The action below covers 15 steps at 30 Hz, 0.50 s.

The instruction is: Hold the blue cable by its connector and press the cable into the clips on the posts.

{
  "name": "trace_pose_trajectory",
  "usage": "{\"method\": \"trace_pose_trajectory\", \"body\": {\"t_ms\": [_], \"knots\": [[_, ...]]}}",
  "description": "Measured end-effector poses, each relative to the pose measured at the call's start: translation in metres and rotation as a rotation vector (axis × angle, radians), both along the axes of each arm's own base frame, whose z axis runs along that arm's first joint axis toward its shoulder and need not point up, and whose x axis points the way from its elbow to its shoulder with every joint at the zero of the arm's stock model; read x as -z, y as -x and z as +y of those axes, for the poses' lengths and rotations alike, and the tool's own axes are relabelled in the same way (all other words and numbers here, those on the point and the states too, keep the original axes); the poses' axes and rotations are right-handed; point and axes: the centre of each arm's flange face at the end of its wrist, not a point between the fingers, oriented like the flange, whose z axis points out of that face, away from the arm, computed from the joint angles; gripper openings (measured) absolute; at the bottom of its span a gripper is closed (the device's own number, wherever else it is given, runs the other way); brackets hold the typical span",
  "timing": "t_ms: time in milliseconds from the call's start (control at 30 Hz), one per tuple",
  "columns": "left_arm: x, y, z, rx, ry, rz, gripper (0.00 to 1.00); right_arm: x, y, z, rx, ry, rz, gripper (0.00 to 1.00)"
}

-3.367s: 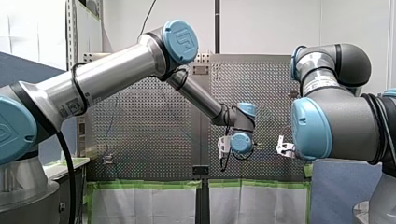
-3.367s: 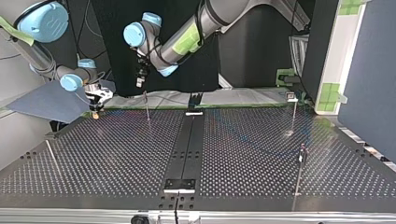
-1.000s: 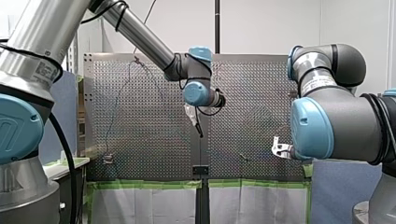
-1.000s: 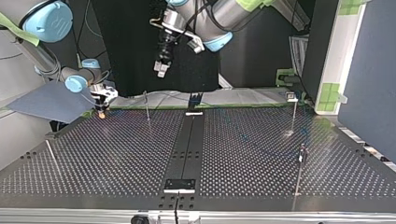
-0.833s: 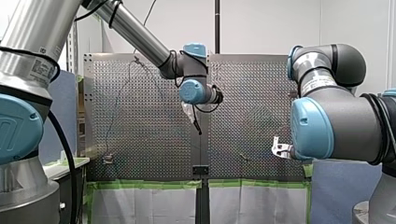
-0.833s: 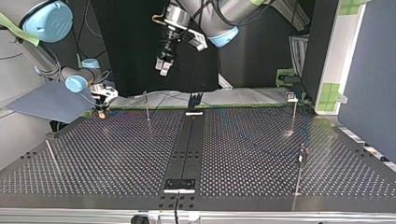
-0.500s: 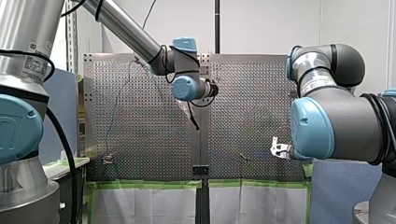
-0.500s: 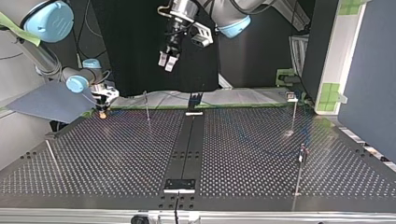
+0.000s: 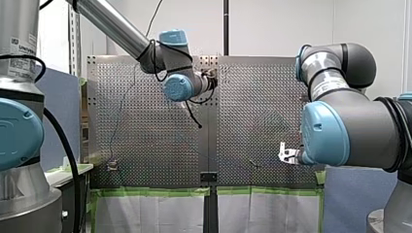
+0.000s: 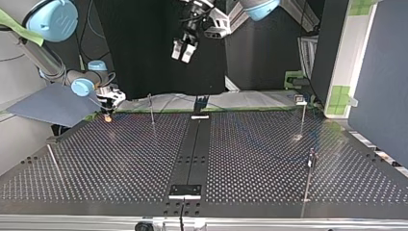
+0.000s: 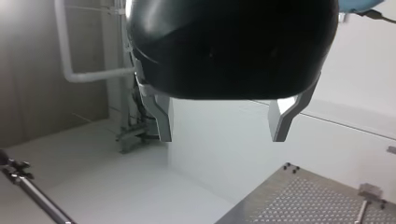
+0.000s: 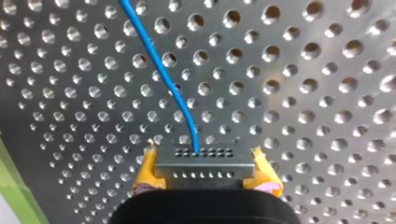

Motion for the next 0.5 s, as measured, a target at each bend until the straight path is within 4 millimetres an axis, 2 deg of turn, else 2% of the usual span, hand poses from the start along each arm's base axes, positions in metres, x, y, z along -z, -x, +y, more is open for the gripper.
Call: {"method": "trace_pose_trajectory", "body": {"t_ms": [100,200,500], "knots": [[0.006,0.003,0.008,-0.014,0.003,-0.002,1.0,-0.009,-0.002,0.004,-0.001,0.005,0.003,0.0],[0.021,0.004,0.015,-0.014,0.011,0.01,1.0,-0.015,-0.005,0.007,-0.005,0.01,0.006,0.0],[0.08,0.012,0.029,-0.024,-0.039,0.06,1.0,-0.028,-0.015,0.016,-0.02,0.019,0.013,0.0]]}}
